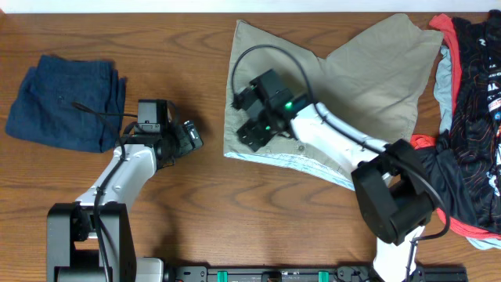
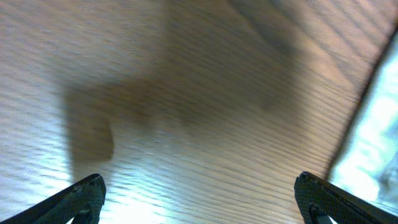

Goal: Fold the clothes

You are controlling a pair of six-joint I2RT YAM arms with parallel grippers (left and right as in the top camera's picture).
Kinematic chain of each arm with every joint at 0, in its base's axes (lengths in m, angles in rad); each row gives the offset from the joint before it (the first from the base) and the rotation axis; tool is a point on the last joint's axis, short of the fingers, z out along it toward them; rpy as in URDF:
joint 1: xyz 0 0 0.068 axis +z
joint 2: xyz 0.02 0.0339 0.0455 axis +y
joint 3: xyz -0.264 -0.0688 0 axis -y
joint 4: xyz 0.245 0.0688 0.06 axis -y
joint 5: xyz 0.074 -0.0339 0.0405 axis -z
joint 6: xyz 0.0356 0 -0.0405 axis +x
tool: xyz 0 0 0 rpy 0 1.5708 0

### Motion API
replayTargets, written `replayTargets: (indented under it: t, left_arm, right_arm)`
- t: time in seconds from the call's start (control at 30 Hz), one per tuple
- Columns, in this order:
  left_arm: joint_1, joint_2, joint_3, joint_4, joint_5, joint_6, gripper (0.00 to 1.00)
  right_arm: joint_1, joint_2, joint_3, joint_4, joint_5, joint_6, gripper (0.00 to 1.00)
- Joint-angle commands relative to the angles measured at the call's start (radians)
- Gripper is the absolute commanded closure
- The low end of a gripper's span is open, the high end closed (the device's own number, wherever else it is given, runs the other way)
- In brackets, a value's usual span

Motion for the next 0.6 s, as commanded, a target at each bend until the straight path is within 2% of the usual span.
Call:
replayTargets:
  t: [0.0, 0.23, 0.57]
  left_arm:
    - [0.003, 0.000, 0.021, 0.024, 0.134, -0.010, 0.02]
    - [-0.013, 0.000, 0.021, 0.071, 0.180, -0.154, 0.02]
    - [-0.174, 0.048, 0.021, 0.166, 0.174, -0.160, 0.02]
  right_arm:
    - [-0.066, -0.043, 0.047, -0.025, 0.192, -0.005, 0.03]
    - [-0.197, -0.087, 0.048, -0.055, 0.208, 0.002, 0.01]
    - [-0.338, -0.091, 0.048, -0.121, 0.208, 0.135, 0.01]
